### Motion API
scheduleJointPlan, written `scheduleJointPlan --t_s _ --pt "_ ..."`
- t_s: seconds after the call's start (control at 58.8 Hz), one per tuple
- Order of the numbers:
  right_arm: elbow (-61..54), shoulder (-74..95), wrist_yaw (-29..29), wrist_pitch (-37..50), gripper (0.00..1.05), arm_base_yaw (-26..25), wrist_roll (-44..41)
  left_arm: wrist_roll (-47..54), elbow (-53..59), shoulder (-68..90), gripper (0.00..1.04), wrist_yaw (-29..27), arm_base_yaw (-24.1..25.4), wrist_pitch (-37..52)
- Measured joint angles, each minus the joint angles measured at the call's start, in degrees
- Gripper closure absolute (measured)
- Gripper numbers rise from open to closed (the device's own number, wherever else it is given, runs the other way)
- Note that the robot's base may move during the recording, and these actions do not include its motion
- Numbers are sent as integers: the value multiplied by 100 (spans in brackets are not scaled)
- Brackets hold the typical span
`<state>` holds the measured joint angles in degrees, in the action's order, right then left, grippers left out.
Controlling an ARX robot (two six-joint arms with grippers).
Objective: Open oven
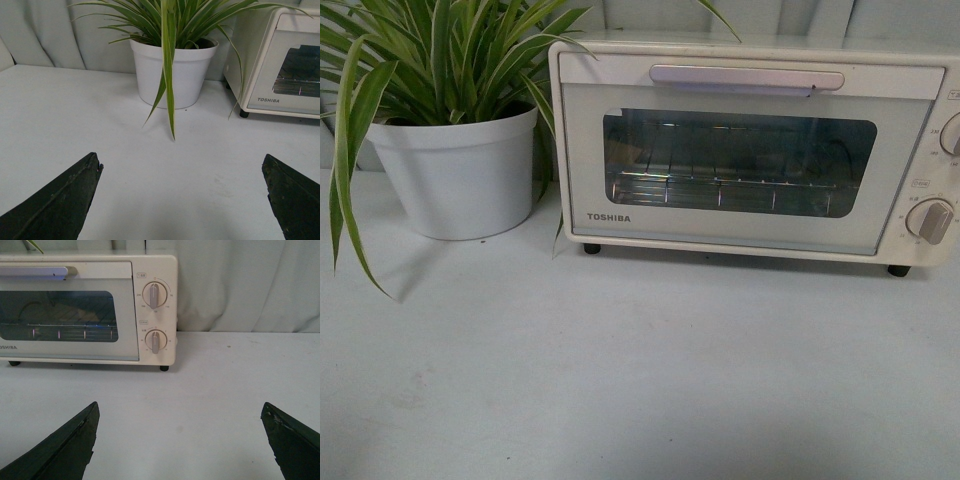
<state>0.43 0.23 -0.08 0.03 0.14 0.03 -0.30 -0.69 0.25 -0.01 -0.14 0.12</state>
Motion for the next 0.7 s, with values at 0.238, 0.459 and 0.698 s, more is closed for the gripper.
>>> scheduleJointPlan --t_s 0.238,0.459,0.698 --pt "0 0 0 0 9 0 2 0 0 0 6 0 0 0" --pt "0 0 0 0 9 0 0 0 0 0 6 0 0 0" --pt "0 0 2 0 9 0 0 0 0 0 6 0 0 0"
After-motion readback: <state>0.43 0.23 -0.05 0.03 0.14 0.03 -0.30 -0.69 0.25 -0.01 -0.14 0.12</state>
